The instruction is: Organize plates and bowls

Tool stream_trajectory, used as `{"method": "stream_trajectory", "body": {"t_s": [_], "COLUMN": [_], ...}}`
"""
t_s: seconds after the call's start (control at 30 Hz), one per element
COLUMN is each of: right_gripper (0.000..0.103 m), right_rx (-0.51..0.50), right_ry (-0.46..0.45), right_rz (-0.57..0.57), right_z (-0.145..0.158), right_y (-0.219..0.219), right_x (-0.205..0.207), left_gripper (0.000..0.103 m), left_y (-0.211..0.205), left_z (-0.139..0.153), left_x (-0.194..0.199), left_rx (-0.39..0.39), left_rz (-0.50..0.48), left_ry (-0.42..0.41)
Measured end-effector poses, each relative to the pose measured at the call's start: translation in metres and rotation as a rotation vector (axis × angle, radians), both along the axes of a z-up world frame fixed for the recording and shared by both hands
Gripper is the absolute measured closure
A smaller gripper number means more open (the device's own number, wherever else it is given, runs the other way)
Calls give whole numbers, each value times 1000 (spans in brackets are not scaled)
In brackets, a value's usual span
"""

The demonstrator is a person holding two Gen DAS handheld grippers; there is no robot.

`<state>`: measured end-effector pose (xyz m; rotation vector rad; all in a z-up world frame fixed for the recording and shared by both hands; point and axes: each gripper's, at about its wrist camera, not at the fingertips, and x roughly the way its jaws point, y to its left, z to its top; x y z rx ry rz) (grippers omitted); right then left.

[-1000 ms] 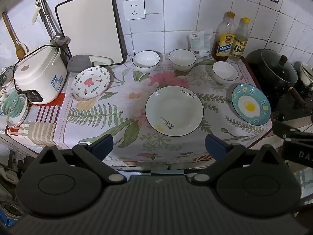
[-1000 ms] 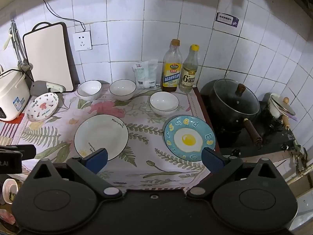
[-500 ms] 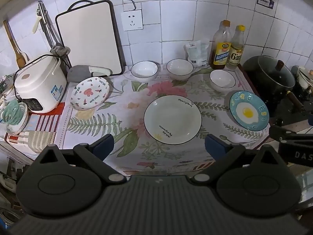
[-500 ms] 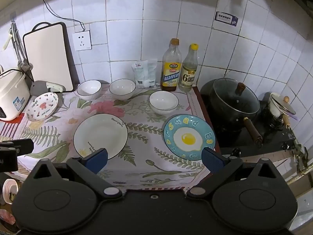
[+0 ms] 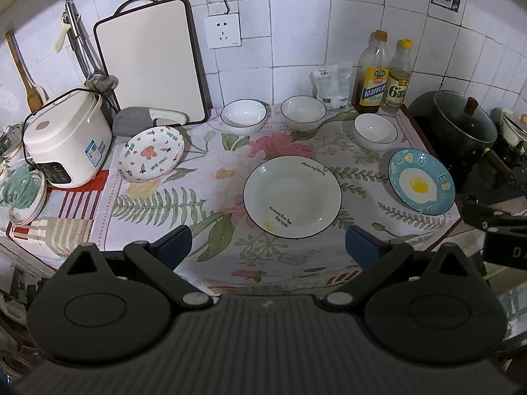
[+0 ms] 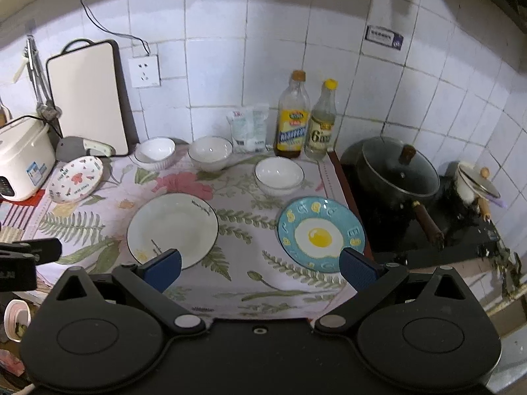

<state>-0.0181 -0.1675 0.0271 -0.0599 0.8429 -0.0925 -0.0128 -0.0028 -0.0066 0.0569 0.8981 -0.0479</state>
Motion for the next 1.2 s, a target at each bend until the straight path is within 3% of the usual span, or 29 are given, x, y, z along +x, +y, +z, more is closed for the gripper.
{"method": "stream_trajectory", "body": {"t_s": [0.37, 1.2], "right_gripper": [0, 0], "right_rx": [-25, 3], "right_ry": [-46, -20], "right_rz": [28, 26], "right_z": [4, -8], "right_y": [4, 6], "right_x": [-5, -1], "left_gripper": [2, 2], "left_y": [3, 15], "left_z": [-3, -16], "left_x": [-3, 4], "left_rx": [-9, -45], "left_rz": [4, 36], "left_ry": [8, 88]}}
